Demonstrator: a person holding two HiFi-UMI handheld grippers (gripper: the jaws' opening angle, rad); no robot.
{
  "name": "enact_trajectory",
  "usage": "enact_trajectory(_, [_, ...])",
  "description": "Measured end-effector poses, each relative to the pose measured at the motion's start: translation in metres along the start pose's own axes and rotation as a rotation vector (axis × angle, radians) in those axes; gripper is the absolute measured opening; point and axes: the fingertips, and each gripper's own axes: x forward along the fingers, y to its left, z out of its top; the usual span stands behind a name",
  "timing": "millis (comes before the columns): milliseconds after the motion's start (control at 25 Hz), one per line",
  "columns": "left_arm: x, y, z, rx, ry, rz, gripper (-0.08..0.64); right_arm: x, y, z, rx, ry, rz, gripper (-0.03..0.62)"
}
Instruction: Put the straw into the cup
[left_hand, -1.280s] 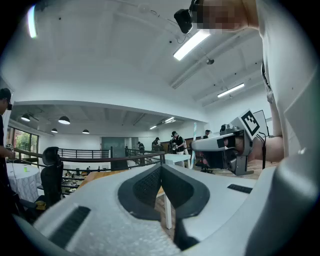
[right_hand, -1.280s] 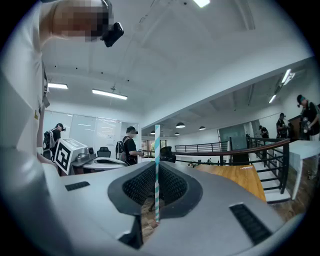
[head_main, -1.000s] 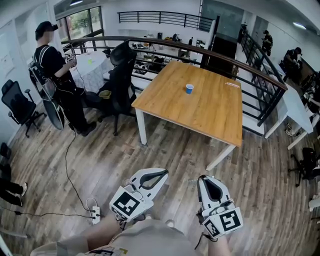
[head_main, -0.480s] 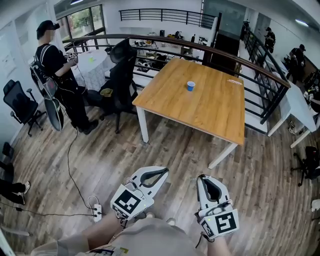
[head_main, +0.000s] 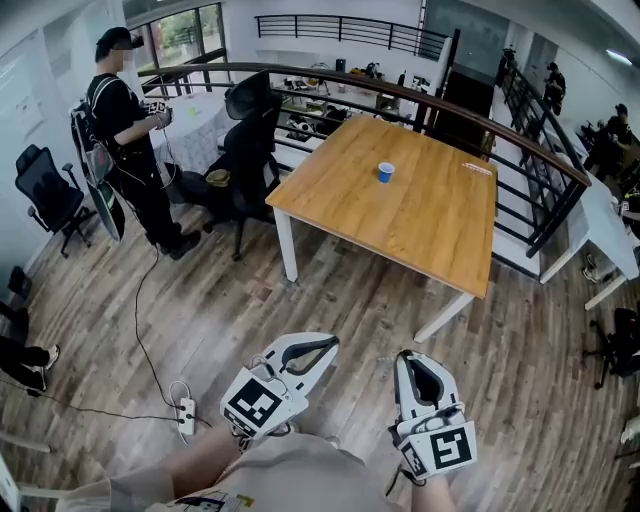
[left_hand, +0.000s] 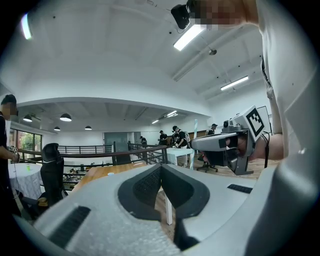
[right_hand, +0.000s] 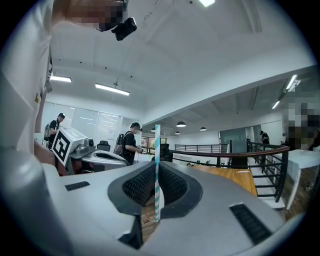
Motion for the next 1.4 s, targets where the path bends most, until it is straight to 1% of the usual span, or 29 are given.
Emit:
enact_trajectory(120, [0.008, -0.007, 0.001, -0.033, 0.003, 0.025, 0.014, -0.005, -0.01, -0.003, 0.001, -0.003, 0.015, 0.031])
enact_trajectory(280, [0.018, -0.015, -0.002, -0.002, 0.003, 0.042, 0.014, -0.015, -0.022, -0.004, 0.013, -0.016, 0.026, 0.031])
enact_trajectory(400, [0.022, -0.022, -0.001, -0.021, 0.004, 0.053, 0.014, -0.022, -0.029, -0.005, 0.018, -0.024, 0.027, 0.031])
enact_trajectory(480, [0.024, -0.027, -0.002, -0.009, 0.005, 0.052, 0.014, -0.025, -0.032, -0.007, 0.024, -0.032, 0.026, 0.031])
enact_trajectory(600, [0.025, -0.029, -0.003, -0.023, 0.009, 0.064, 0.014, -0.028, -0.033, -0.01, 0.033, -0.035, 0.036, 0.031])
enact_trajectory(800, [0.033, -0.026, -0.012, -0.01, 0.002, 0.075, 0.014, -0.026, -0.036, -0.022, 0.031, -0.023, 0.059, 0.031])
enact_trajectory(960, [0.041, -0.02, -0.023, -0.009, -0.01, 0.083, 0.014, -0.019, -0.041, -0.034, 0.02, -0.027, 0.06, 0.031])
enact_trajectory(1160, [0.051, -0.012, -0.038, -0.029, -0.033, 0.096, 0.013, -0.003, -0.05, -0.051, 0.014, -0.043, 0.061, 0.031])
enact_trajectory(1280, [0.059, 0.007, -0.051, -0.057, -0.055, 0.098, 0.014, 0.014, -0.054, -0.061, 0.014, -0.037, 0.065, 0.031])
enact_trajectory(1320, [0.063, 0.017, -0.054, -0.072, -0.067, 0.104, 0.014, 0.021, -0.057, -0.063, 0.013, -0.038, 0.062, 0.031])
enact_trajectory(1400, [0.071, 0.038, -0.06, -0.077, -0.08, 0.12, 0.014, 0.037, -0.066, -0.066, 0.018, -0.039, 0.051, 0.031])
